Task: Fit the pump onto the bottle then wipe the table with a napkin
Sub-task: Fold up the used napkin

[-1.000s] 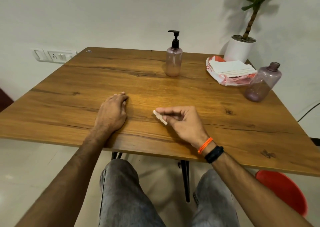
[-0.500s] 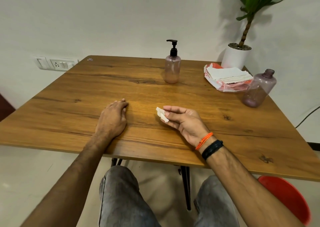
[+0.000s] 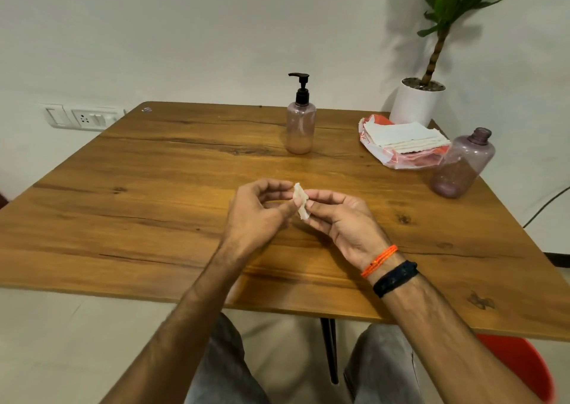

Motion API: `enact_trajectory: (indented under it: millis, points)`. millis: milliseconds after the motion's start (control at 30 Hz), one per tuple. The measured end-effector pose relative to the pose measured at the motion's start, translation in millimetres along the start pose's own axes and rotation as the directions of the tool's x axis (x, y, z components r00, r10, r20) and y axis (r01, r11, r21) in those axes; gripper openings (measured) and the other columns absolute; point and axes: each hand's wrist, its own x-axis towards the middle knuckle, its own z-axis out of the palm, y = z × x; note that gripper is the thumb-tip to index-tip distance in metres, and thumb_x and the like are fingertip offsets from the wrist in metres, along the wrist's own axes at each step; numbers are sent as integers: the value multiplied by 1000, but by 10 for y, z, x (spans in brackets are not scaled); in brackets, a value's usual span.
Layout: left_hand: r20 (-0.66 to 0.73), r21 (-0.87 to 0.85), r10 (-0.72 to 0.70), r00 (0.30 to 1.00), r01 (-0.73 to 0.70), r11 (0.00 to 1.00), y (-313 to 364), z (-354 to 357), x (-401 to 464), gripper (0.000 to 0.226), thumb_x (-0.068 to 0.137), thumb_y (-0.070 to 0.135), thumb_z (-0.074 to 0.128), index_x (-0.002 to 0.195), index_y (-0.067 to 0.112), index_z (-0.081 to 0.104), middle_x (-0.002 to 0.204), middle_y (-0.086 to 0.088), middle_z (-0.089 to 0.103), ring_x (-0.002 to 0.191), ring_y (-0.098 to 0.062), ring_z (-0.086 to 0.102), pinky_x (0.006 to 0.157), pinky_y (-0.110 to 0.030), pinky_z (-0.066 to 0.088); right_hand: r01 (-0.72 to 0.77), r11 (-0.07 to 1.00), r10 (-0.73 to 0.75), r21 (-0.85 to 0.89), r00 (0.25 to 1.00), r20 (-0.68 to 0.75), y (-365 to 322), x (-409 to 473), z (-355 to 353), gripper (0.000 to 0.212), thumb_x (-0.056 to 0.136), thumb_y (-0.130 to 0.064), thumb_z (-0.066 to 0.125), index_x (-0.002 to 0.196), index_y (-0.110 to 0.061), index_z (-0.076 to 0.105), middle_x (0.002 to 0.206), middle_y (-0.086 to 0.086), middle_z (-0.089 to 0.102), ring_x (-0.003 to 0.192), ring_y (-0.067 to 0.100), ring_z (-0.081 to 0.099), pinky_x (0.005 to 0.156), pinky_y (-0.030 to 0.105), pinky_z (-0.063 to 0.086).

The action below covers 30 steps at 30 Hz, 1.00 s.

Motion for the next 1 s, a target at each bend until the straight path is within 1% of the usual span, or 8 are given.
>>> enact_trajectory:
  millis: [133, 267, 467, 600, 767, 867, 933, 1000]
  points:
    - [48, -55, -71, 996, 74, 996, 31, 197, 102, 23, 76, 7, 79, 97, 14, 71, 92, -7, 74, 80, -17, 73, 70, -38, 61, 2, 994, -11, -111, 997, -78, -98, -18, -160, 14, 87, 2, 64, 96, -6, 71, 90, 7, 76, 77, 12, 72, 61, 23, 60]
    - [110, -82, -89, 990, 99, 992, 43, 392, 254, 19, 77, 3, 77, 91, 13, 71, 89, -10, 75, 78, -19, 74, 63, -32, 62, 50, 973, -84, -226, 986, -143, -179, 34, -369, 21, 85, 0, 67, 103, -10, 72, 91, 6, 76, 71, 9, 72, 52, 18, 56]
    - [194, -116, -120, 974, 144, 983, 49, 731, 522, 15, 75, 0, 77, 83, 12, 73, 78, -9, 75, 71, -19, 73, 61, -30, 60, 89, 968, -138, -233, 969, -203, -319, 157, -680, 23, 82, 8, 67, 98, -7, 73, 86, 9, 75, 70, 11, 71, 61, 22, 60]
    - [271, -100, -162, 949, 195, 976, 97, 1032, 693, 13, 74, 1, 79, 84, 9, 75, 79, -11, 76, 74, -22, 75, 66, -33, 62, 62, 985, -101, -162, 964, -246, -470, 160, -977, 22, 74, 2, 71, 91, -12, 77, 90, 9, 77, 79, 17, 74, 67, 24, 61]
    - [397, -43, -276, 875, 319, 947, 228, 1589, 746, 14, 77, -1, 75, 87, 10, 76, 83, -10, 77, 79, -23, 74, 75, -35, 62, 6, 998, -25, -61, 952, -304, -744, -20, -1455, 32, 64, -7, 72, 96, -8, 76, 99, 14, 76, 92, 23, 73, 73, 25, 60]
    - [488, 16, -323, 811, 362, 932, 347, 2002, 702, 19, 77, -3, 75, 90, 11, 76, 85, -7, 77, 75, -15, 73, 66, -25, 60, -5, 1000, -7, -30, 924, -382, -936, -209, -1755, 32, 66, -9, 72, 99, -9, 76, 100, 13, 76, 93, 22, 73, 76, 25, 60]
    - [541, 60, -333, 772, 360, 931, 437, 2332, 670, 22, 76, -5, 74, 92, 10, 75, 87, -6, 77, 78, -11, 73, 69, -22, 59, -5, 999, -19, -47, 872, -489, -1046, -334, -1991, 29, 72, -8, 71, 101, -9, 74, 99, 12, 76, 91, 20, 73, 77, 26, 60]
    - [572, 114, -338, 747, 336, 935, 509, 2726, 622, 22, 76, -5, 75, 93, 9, 73, 91, -7, 77, 86, -15, 73, 78, -29, 60, -11, 997, -34, -72, 800, -599, -1120, -460, -2284, 27, 79, -2, 70, 106, -6, 72, 98, 11, 76, 87, 19, 73, 75, 27, 60]
